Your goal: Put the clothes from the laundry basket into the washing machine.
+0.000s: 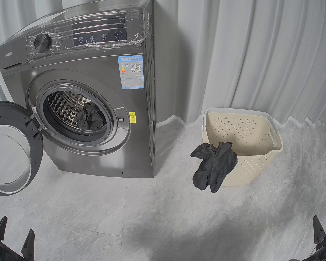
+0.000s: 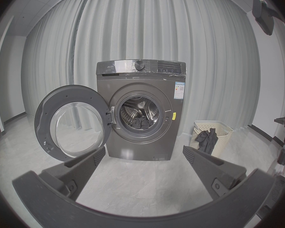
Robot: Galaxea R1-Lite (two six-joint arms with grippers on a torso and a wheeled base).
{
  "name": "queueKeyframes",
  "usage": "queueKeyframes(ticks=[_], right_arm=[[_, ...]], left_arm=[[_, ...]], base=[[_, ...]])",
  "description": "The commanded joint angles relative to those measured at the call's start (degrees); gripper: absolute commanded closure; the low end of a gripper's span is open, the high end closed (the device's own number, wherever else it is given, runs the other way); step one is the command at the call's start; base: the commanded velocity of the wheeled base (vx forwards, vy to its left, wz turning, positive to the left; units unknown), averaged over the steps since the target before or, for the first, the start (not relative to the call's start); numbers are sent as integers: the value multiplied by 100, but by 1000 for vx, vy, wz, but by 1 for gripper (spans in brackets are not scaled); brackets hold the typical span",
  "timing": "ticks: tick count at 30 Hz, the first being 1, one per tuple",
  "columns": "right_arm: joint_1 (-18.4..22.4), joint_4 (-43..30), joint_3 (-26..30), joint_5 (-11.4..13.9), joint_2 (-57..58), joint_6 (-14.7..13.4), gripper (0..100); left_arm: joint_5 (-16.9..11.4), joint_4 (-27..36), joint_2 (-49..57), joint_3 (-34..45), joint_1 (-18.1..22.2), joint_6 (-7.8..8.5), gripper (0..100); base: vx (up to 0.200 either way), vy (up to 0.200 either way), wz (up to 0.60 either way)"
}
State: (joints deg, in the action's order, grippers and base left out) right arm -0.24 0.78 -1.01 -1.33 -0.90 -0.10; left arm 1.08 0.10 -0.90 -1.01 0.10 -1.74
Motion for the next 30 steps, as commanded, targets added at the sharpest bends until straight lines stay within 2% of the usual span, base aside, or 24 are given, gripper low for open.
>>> queueKeyframes(ticks=[1, 10, 15, 19, 21, 23, 24, 30], right_arm=[[7, 1, 101, 1, 90, 10, 0], [16, -8, 101, -43, 90, 19, 0], [7, 133, 66, -25, 90, -8, 0], [-20, 274, -787, 36, 90, -87, 0], [-81, -254, -1235, 194, -165, -166, 0], [-178, -632, -1411, 467, -455, -184, 0], [-204, -667, -1419, 555, -543, -184, 0], [-318, -667, -1428, 1504, -1958, -289, 0]], left_arm=[[6, -1, 90, 92, -1, -1, 0], [6, -1, 90, 92, -1, 7, 0], [-3, -1, 90, 92, -10, 51, 0], [-12, -1, 90, 92, -10, 78, 0], [-12, -1, 90, 92, 8, 51, 0], [-12, -1, 90, 101, 8, 51, 0], [-12, -1, 90, 92, 8, 51, 0], [-3, -10, 90, 101, -1, 60, 0]], base=[[0, -200, 0], [0, -200, 0], [0, 0, 0], [0, 0, 0], [0, -200, 0], [0, -200, 0], [0, -200, 0], [0, -200, 0]])
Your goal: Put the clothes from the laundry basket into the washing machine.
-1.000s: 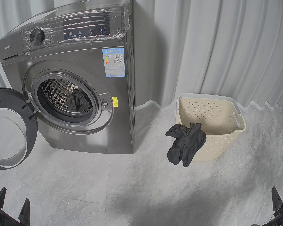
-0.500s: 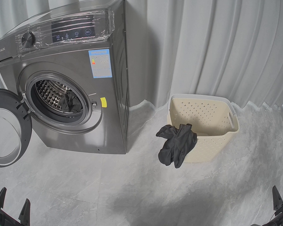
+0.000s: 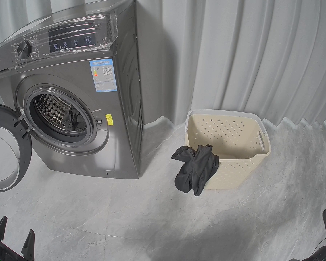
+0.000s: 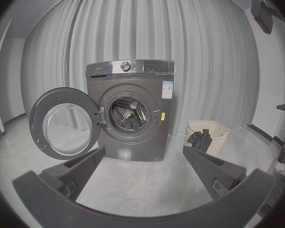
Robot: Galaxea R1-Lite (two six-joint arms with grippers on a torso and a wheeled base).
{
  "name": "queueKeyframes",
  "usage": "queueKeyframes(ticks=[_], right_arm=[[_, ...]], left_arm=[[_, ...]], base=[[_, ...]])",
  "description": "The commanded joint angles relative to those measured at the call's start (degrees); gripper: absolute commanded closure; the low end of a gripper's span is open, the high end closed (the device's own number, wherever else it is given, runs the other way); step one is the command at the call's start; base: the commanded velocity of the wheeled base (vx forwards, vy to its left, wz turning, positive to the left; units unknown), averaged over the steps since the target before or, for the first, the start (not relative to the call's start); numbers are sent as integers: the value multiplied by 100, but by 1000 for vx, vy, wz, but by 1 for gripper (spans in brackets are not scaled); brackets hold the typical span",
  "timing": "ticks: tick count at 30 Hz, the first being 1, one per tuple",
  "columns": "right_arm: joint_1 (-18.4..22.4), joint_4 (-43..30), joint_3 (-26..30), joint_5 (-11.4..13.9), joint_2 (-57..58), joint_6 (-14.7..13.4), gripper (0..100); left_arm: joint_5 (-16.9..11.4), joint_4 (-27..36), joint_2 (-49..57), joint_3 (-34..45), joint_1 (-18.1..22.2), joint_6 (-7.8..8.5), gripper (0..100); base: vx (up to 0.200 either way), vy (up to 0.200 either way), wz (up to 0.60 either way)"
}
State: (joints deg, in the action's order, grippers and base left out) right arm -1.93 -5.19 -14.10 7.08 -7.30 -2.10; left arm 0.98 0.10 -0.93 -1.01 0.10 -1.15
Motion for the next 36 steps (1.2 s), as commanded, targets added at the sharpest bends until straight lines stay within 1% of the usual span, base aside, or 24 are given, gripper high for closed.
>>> queueKeyframes(ticks=[1, 2, 3, 4, 5, 6, 7, 8, 9, 13, 14, 15, 18, 24, 26, 28, 29, 30, 31, 32, 36], right_arm=[[-159, -43, -119, 803, -1537, -89, 0], [-168, 18, -119, 970, -1810, -63, 0], [-168, 18, -119, 970, -1810, -63, 0], [-238, 247, -119, 1243, -2364, -28, 0], [-308, 414, -110, 1357, -2662, -28, 0], [-396, 598, -110, 1410, -2961, -54, 0], [-396, 598, -110, 1410, -2961, -54, 0], [-642, 968, -110, 1410, -3515, -116, 0], [-792, 1187, -119, 1419, -3805, -159, 0], [-1398, 2084, -101, 1410, -4904, -555, 0], [-1512, 2321, -92, 1401, -5141, -643, 0], [-1583, 2629, -101, 1357, -5492, -722, 0], [-1600, 3349, -92, 1260, -6327, -792, 0], [-1636, 4281, -198, 1252, -7488, -819, 0], [-1741, 4562, -277, 1225, -7865, -819, 0], [-1926, 4870, -356, 1111, -8235, -819, 0], [-1987, 4993, -391, 1023, -8375, -819, 0], [-2119, 5213, -444, 874, -8630, -819, 0], [-2172, 5292, -470, 830, -8709, -819, 0], [-2303, 5555, -558, 698, -8990, -827, 0], [-2444, 6153, -875, 434, -9843, -819, 0]], left_arm=[[8, -10, 93, 101, -10, 9, 0], [8, -10, 93, 92, -10, 9, 0], [8, -10, 93, 92, -10, 9, 0], [8, -10, 93, 101, -10, 18, 0], [8, -1, 93, 101, -10, 27, 0], [-1, -10, 93, 101, -10, 53, 0], [-1, -10, 93, 101, -10, 53, 0], [-18, -1, 93, 101, -1, 71, 0], [-18, -1, 93, 101, -1, 71, 0], [-18, -10, 93, 92, -1, 62, 0], [-18, -10, 93, 101, -1, 62, 0], [-18, -10, 93, 101, -1, 53, 0], [-18, -1, 93, 101, -1, 53, 0], [-18, -10, 93, 101, -1, 62, 0], [-27, -10, 93, 101, -1, 53, 0], [-18, -10, 93, 101, -1, 35, 0], [-18, -10, 93, 101, -1, 35, 0], [-18, -10, 93, 101, -1, 27, 0], [-18, -10, 93, 101, -1, 27, 0], [-18, -10, 93, 101, -1, 18, 0], [-10, -10, 93, 101, -1, 0, 0]], base=[[0, -200, 0], [0, 0, 0], [0, 0, 0], [0, 0, 0], [0, 0, 0], [0, 0, 0], [0, 0, 0], [0, 0, 0], [0, 0, 0], [0, 0, 0], [200, 0, 0], [200, 0, 0], [200, 0, 0], [200, 0, 0], [100, 0, 0], [0, 0, 0], [0, 0, 0], [0, 0, 0], [0, 0, 0], [0, 0, 0], [0, 0, 0]])
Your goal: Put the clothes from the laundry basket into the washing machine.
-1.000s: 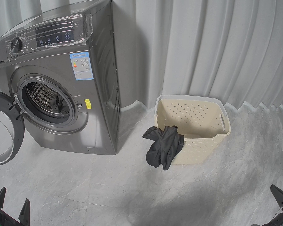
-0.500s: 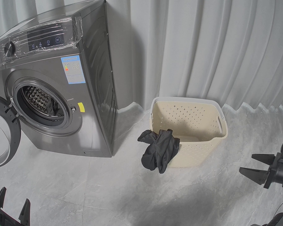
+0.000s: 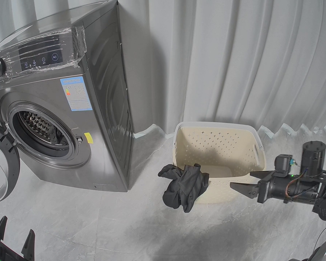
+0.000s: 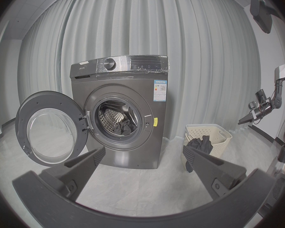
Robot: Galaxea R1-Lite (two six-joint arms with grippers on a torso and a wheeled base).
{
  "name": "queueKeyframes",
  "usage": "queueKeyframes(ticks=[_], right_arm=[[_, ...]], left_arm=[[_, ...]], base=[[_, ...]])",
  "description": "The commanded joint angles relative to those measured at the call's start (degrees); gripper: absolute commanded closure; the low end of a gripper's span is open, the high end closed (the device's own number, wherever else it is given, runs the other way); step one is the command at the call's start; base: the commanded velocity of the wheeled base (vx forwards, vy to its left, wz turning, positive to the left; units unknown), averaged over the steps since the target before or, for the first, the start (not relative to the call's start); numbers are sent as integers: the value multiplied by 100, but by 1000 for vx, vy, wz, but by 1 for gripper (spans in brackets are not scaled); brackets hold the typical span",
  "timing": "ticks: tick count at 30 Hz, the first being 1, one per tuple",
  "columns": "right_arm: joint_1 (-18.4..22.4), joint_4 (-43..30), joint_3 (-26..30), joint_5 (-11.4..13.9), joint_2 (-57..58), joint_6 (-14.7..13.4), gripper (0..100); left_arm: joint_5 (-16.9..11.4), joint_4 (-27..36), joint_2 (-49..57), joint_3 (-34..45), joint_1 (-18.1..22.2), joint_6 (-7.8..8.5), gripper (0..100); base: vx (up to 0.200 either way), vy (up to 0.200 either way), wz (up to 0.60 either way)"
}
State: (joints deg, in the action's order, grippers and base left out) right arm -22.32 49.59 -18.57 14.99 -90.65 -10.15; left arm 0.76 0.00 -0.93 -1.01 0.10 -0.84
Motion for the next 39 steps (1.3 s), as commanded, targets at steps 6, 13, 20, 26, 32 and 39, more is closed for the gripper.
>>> queueKeyframes(ticks=[6, 13, 20, 26, 32, 39], right_arm=[[-422, 1123, -912, -585, -2378, -13, 0], [-449, 1211, -1334, -700, -2853, -13, 0], [-387, 1211, -1800, -691, -3319, -13, 0], [-369, 1211, -2274, -682, -3829, -13, 0], [-361, 1255, -2863, -691, -4435, -22, 0], [-282, 1193, -3390, -691, -4795, -22, 0]], left_arm=[[12, 0, 93, 101, -1, -39, 0], [21, 9, 93, 101, -1, -48, 0], [30, 0, 93, 101, -1, -57, 0], [30, 0, 93, 101, -1, -57, 0], [39, 0, 93, 101, -1, -57, 0], [39, 0, 93, 101, -1, -57, 0]], base=[[0, 0, 0], [0, 0, 0], [0, 0, 0], [0, 0, 0], [0, 0, 0], [0, 0, 0]])
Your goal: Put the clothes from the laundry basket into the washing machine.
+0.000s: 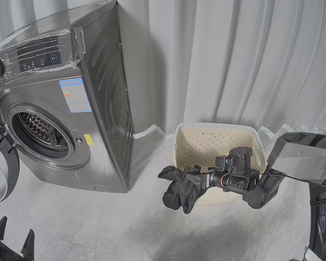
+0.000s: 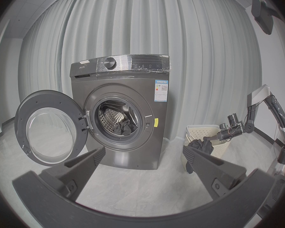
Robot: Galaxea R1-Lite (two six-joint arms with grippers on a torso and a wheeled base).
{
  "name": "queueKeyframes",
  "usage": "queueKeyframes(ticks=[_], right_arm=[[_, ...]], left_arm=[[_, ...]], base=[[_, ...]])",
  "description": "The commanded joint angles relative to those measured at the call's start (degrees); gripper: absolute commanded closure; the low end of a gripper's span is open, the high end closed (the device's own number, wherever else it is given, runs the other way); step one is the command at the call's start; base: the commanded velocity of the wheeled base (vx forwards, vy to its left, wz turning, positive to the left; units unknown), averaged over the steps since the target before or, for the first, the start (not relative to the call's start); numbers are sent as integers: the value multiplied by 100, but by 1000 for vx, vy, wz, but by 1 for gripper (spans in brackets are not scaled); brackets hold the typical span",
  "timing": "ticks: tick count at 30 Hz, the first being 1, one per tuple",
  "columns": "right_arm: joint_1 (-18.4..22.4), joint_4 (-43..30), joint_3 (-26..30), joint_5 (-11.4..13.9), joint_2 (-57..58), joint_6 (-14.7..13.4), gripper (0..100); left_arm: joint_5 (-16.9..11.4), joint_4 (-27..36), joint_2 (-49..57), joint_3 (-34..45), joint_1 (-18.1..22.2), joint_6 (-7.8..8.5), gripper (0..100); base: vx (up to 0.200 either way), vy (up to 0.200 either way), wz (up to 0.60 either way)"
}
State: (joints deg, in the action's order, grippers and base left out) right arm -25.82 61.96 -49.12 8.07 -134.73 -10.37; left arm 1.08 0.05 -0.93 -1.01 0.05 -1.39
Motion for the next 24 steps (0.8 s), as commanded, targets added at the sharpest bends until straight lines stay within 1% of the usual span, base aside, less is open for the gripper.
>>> queueKeyframes(ticks=[1, 13, 16, 17, 24], right_arm=[[77, -88, -379, 2, -405, 9, 0], [174, -79, -599, 37, -695, -8, 0], [165, -71, -634, 46, -704, -132, 0], [147, -53, -634, 54, -695, -202, 100], [147, -35, -529, 54, -633, -263, 100]], left_arm=[[-3, 4, 93, 101, 4, -2, 0], [6, 4, 93, 101, 4, -2, 0], [6, 4, 93, 101, 4, 7, 0], [6, 4, 93, 101, 4, 7, 0], [6, 4, 93, 101, 4, 7, 0]], base=[[0, 0, 0], [0, 0, 0], [0, 0, 0], [0, 0, 0], [0, 0, 0]])
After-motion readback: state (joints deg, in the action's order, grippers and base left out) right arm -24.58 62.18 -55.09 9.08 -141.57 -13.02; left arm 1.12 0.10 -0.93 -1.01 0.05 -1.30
